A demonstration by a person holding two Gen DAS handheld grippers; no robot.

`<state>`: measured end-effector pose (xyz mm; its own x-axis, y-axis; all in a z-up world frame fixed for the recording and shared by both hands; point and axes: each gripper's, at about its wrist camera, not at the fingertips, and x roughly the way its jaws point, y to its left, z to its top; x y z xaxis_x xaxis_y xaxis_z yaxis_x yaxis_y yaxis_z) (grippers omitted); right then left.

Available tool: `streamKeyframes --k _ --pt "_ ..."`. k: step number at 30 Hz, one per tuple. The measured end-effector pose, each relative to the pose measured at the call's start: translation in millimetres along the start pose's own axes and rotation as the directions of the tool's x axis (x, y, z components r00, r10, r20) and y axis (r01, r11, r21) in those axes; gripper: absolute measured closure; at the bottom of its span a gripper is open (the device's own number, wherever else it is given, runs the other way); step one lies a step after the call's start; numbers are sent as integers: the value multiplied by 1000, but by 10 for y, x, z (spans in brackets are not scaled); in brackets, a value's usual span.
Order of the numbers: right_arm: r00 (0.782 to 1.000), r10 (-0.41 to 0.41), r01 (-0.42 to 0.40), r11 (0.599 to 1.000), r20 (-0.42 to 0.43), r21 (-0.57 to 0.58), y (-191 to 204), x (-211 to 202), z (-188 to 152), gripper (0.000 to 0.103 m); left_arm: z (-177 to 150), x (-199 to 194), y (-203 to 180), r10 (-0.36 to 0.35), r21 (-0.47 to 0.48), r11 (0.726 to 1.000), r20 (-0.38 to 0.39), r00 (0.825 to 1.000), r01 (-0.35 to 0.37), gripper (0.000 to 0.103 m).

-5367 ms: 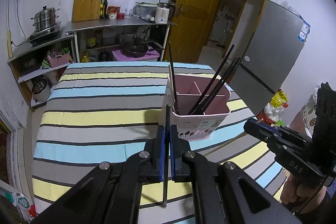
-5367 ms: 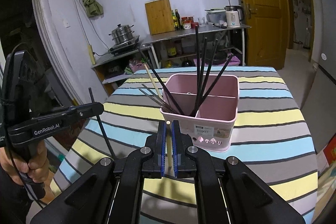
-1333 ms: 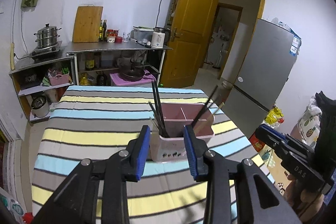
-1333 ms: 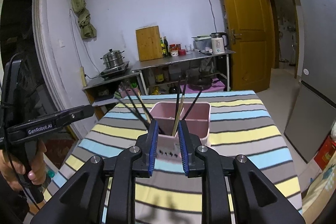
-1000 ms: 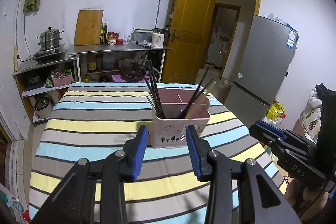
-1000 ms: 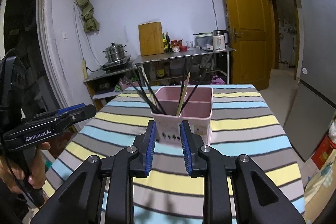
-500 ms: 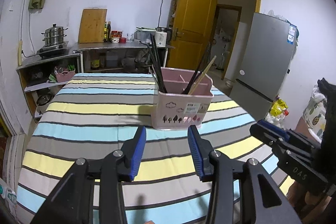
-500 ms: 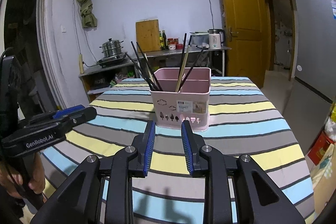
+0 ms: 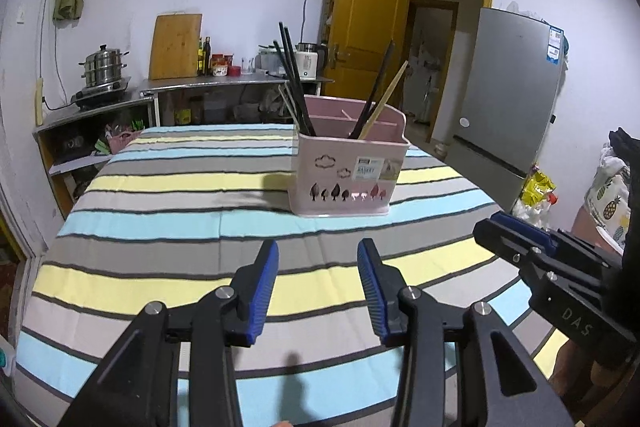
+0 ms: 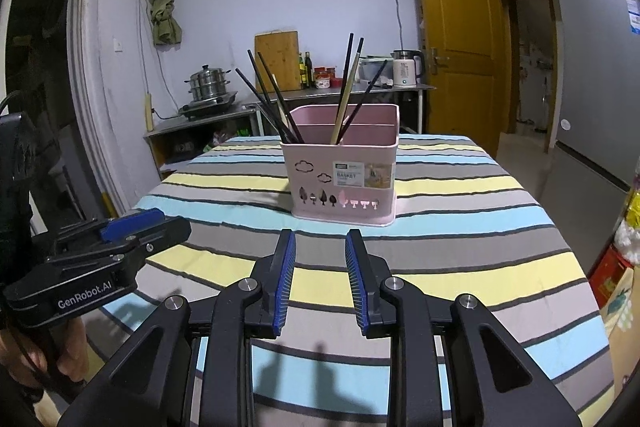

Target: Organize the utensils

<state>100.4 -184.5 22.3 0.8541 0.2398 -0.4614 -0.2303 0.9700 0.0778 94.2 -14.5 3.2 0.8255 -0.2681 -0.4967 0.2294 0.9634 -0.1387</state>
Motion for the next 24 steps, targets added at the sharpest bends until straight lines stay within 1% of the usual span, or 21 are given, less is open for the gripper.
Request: streamKeyframes --k 24 --pt "1000 -8 8 1000 13 0 5 -68 -9 76 -45 -41 -5 14 -9 1000 6 1000 -14 60"
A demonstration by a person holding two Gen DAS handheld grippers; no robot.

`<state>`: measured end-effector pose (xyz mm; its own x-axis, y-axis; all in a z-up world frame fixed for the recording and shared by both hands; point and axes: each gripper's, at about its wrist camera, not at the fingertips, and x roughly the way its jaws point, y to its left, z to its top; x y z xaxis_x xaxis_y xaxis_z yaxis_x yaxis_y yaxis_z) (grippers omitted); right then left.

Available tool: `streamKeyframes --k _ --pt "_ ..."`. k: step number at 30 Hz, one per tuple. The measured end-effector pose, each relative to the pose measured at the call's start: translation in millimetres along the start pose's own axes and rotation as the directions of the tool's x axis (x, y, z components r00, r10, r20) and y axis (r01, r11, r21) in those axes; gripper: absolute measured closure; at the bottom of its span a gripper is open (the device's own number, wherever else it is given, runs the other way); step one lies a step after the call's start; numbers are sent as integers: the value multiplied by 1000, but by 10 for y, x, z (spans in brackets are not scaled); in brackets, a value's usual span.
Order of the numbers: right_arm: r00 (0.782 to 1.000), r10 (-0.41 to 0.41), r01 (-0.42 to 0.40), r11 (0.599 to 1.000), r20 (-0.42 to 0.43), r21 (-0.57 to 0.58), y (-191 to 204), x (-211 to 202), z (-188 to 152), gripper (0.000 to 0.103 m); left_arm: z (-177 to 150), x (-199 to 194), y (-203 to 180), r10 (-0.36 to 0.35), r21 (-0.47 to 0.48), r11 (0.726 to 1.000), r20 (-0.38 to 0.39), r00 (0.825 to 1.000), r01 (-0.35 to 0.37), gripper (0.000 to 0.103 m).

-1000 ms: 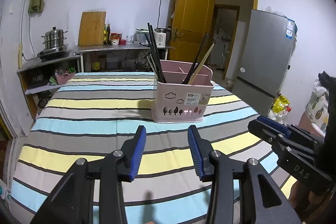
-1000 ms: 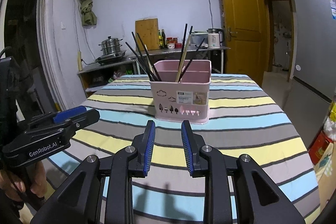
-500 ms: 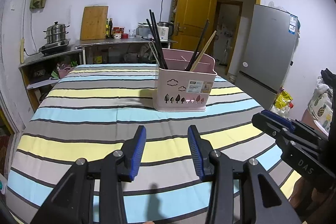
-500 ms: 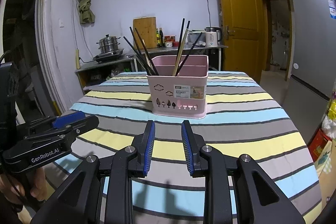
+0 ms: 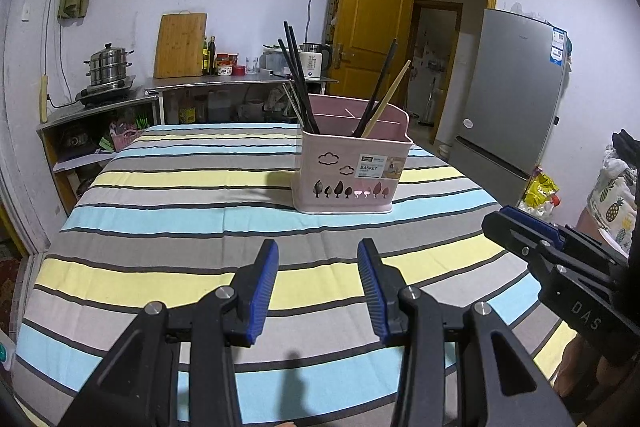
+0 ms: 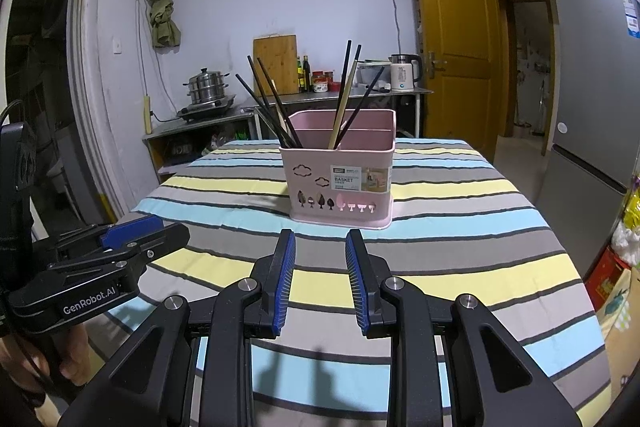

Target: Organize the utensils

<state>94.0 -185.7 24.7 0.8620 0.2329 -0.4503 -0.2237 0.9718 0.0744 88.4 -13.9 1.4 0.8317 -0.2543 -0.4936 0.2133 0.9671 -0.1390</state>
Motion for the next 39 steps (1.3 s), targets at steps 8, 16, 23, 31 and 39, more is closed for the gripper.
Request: streamKeyframes --k 8,16,23,31,39 --pt "1000 -1 1 1000 0 -1 4 0 -1 76 2 -1 -5 -2 1 1000 -1 1000 2 60" --pt "1000 -2 2 1000 1 2 1 -5 -1 76 -8 -5 -3 -3 1 1000 -3 1000 3 60" --pt "1000 -1 1 1000 1 3 0 -7 1 76 -13 -6 4 -8 4 1000 -6 1000 8 60" --pt "1000 -1 1 1000 1 5 2 -10 4 76 -9 -9 0 -8 6 1000 -5 1000 8 60" --pt "1000 -1 1 1000 0 4 3 -13 9 76 2 -14 -3 -9 8 1000 -5 1000 9 60"
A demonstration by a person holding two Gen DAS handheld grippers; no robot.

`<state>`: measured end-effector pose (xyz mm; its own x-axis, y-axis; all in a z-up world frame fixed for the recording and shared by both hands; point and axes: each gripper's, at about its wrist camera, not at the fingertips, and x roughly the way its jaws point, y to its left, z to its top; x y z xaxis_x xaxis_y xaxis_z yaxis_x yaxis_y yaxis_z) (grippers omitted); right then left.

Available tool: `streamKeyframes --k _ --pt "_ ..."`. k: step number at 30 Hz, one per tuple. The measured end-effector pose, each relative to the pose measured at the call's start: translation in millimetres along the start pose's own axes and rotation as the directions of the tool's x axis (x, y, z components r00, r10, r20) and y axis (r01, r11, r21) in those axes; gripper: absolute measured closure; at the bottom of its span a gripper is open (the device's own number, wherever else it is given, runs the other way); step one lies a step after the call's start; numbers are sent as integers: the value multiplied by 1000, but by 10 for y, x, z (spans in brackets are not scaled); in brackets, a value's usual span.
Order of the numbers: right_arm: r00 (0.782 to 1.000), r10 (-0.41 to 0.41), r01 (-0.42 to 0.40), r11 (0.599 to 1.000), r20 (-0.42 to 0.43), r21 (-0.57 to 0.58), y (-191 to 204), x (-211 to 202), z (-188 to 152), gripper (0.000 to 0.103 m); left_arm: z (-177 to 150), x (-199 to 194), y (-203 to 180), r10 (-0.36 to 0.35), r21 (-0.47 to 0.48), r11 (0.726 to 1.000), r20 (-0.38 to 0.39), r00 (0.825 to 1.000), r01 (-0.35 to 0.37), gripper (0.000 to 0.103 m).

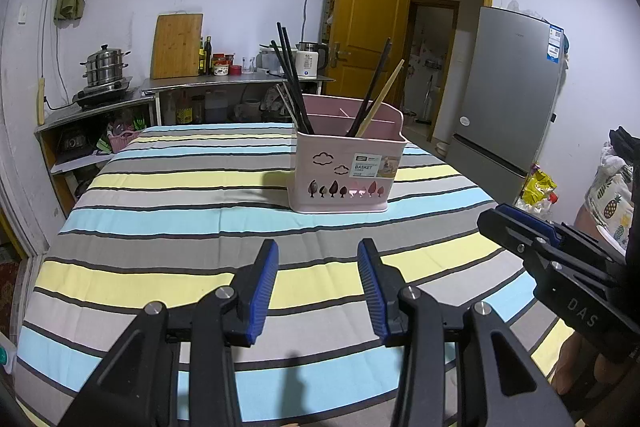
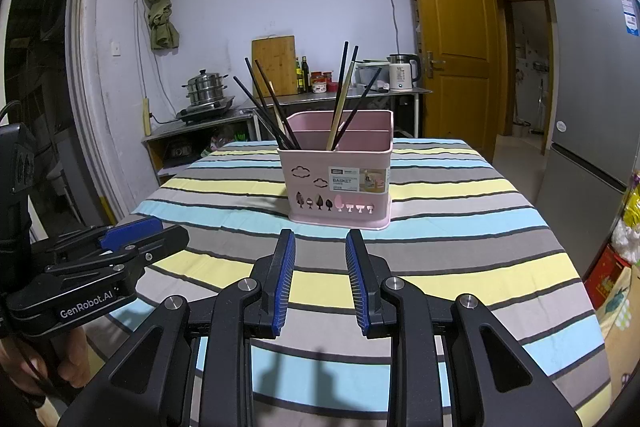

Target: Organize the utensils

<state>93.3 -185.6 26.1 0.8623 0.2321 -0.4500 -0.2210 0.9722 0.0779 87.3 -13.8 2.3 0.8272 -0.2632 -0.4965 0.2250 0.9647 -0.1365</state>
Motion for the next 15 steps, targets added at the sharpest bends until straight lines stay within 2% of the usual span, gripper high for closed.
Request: streamKeyframes --k 15 --pt "1000 -1 1 1000 -1 1 0 -6 6 76 19 -12 -13 -7 4 1000 -2 1000 7 60"
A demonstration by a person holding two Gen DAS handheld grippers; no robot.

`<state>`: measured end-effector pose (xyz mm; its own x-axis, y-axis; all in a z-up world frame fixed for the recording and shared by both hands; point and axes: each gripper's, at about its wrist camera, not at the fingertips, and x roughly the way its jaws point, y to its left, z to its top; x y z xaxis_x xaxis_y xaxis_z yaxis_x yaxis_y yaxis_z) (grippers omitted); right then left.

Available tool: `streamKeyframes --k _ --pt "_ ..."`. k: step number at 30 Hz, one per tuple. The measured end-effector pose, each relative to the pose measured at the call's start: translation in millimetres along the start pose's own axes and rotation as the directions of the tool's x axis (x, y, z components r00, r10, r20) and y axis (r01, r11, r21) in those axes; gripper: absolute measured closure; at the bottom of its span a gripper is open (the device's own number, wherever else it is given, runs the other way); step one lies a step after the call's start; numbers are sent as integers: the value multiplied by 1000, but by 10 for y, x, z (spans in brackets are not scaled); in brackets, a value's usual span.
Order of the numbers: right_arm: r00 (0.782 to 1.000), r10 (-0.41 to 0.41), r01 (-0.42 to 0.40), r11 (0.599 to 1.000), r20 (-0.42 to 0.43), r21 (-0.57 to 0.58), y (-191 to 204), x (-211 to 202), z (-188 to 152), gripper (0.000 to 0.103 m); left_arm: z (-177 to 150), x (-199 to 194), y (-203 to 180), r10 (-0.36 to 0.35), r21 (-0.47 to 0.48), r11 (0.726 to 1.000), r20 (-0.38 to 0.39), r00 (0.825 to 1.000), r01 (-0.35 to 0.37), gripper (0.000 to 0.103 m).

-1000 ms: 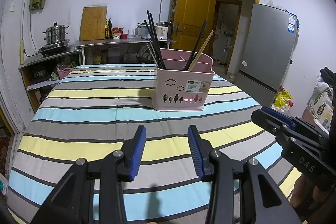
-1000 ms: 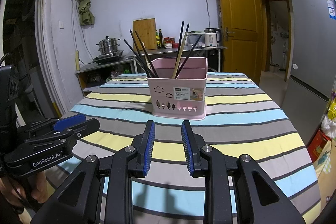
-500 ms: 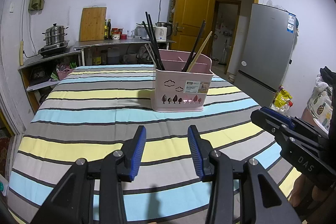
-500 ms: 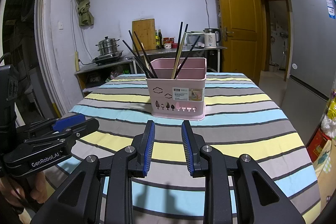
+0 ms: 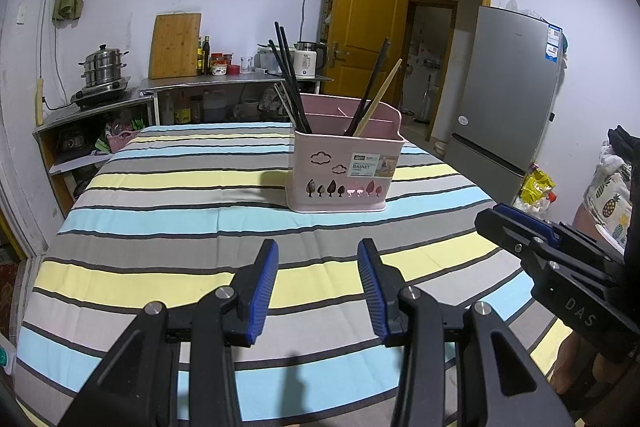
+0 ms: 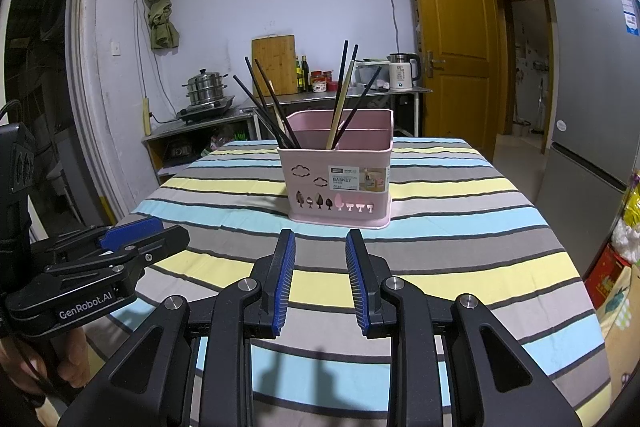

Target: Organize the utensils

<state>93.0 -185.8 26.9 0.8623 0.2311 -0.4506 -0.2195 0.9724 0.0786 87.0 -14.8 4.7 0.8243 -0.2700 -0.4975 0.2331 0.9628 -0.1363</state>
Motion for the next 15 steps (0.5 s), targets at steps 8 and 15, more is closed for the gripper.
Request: streamKeyframes --k 8,15 --pt "1000 0 0 1000 -2 3 -16 -6 -12 76 0 -1 -4 2 0 1000 -2 1000 -2 60" --pt "1000 1 -1 1000 -5 2 -17 3 -12 76 -40 14 12 3 -2 1000 -11 1000 -3 60"
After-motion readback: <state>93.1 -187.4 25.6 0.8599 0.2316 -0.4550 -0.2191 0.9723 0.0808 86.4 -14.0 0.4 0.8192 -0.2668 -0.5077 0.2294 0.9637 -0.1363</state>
